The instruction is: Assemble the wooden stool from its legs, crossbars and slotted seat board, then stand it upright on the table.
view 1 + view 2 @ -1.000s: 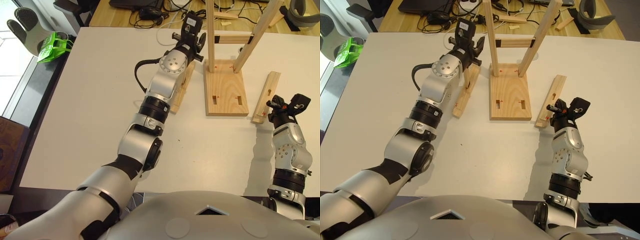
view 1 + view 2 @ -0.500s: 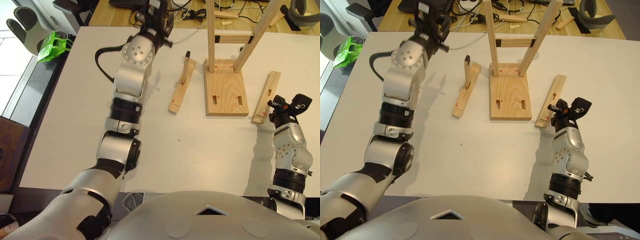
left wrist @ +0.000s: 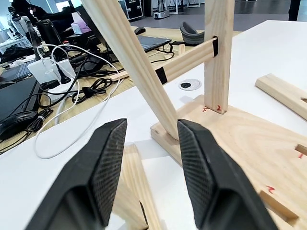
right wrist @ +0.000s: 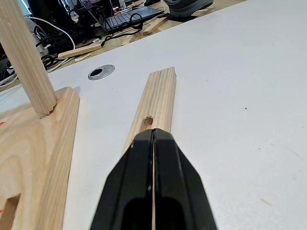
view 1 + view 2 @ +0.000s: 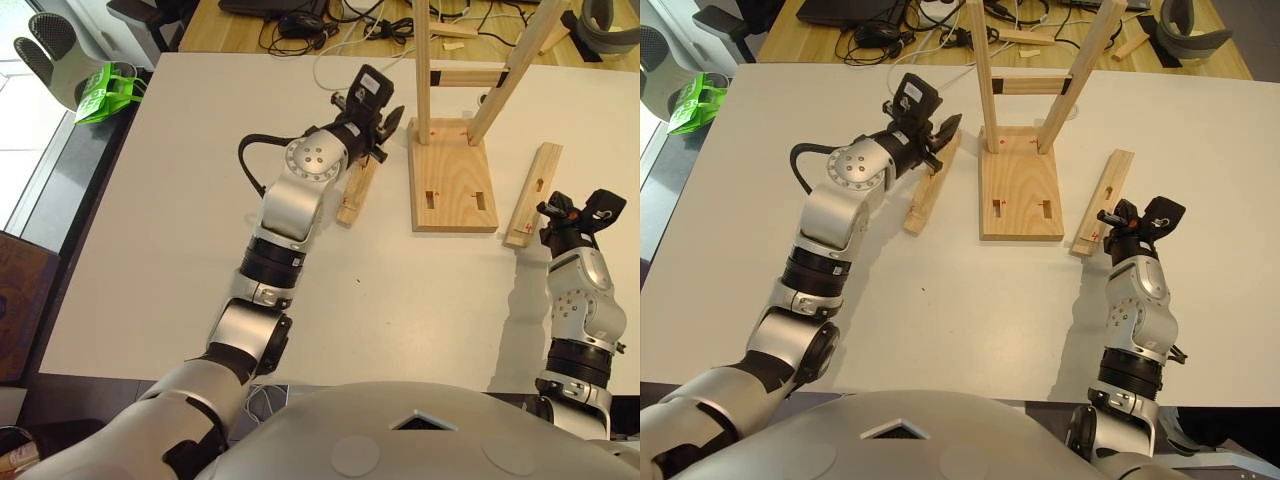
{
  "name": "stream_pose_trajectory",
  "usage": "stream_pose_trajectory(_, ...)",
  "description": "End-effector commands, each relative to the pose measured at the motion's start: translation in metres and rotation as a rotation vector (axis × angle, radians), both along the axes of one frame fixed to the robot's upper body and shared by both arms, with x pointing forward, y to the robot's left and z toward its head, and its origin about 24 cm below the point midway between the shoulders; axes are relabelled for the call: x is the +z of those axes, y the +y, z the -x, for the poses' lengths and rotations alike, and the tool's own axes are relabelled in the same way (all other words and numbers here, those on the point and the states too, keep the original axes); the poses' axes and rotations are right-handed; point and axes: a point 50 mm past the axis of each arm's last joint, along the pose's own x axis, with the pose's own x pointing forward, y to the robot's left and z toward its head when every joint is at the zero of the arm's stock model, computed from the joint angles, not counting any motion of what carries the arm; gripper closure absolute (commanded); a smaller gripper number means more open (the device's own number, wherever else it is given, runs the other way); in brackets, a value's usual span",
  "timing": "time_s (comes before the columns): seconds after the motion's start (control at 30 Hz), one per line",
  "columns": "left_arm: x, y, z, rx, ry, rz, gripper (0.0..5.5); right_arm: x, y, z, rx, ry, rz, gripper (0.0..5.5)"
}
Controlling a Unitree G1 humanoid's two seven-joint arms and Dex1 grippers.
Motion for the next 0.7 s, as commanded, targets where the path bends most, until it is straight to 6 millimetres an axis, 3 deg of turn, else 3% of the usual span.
stream_pose_trajectory(0.03,-0.012,-0.011,0.013,-0.062,0.035,-0.035,3.56,-0.001,-0.002,-0.001,-0.009,0.000,-0.002,5.50)
stream_pose_trajectory(0.07,-0.013,-0.011,0.014,-0.048,0.032,-0.031,3.56,-0.001,-0.002,-0.002,-0.007,-0.002,-0.001,5.50)
stream_pose_trajectory(0.17,0.009,-0.001,0.010,0.049,-0.065,0.037,3.56,0.001,-0.003,-0.003,-0.005,-0.006,0.004,5.50)
stream_pose_trajectory(0.27,0.068,0.025,0.000,0.226,-0.347,0.216,3.56,-0.001,-0.007,0.001,-0.014,0.004,0.012,5.50)
stream_pose_trajectory(0.33,0.082,0.048,-0.008,0.349,-0.440,0.148,3.56,-0.001,-0.007,0.002,-0.019,0.005,0.010,5.50)
stream_pose_trajectory(0.37,0.075,0.055,-0.013,0.375,-0.424,0.079,3.56,-0.002,-0.006,0.002,-0.018,0.004,0.008,5.50)
stream_pose_trajectory(0.47,0.024,0.062,-0.022,0.317,-0.252,-0.138,3.56,-0.003,-0.002,-0.001,-0.009,0.002,0.003,5.50)
stream_pose_trajectory(0.53,0.001,0.061,-0.021,0.275,-0.160,-0.184,3.56,-0.002,-0.002,-0.001,-0.006,0.002,0.006,5.50)
stream_pose_trajectory(0.63,-0.020,0.056,-0.019,0.255,-0.070,-0.169,3.56,-0.002,-0.006,0.000,-0.013,0.005,0.012,5.50)
stream_pose_trajectory(0.7,-0.022,0.049,-0.019,0.244,-0.056,-0.132,3.56,-0.002,-0.006,0.001,-0.015,0.005,0.013,5.50)
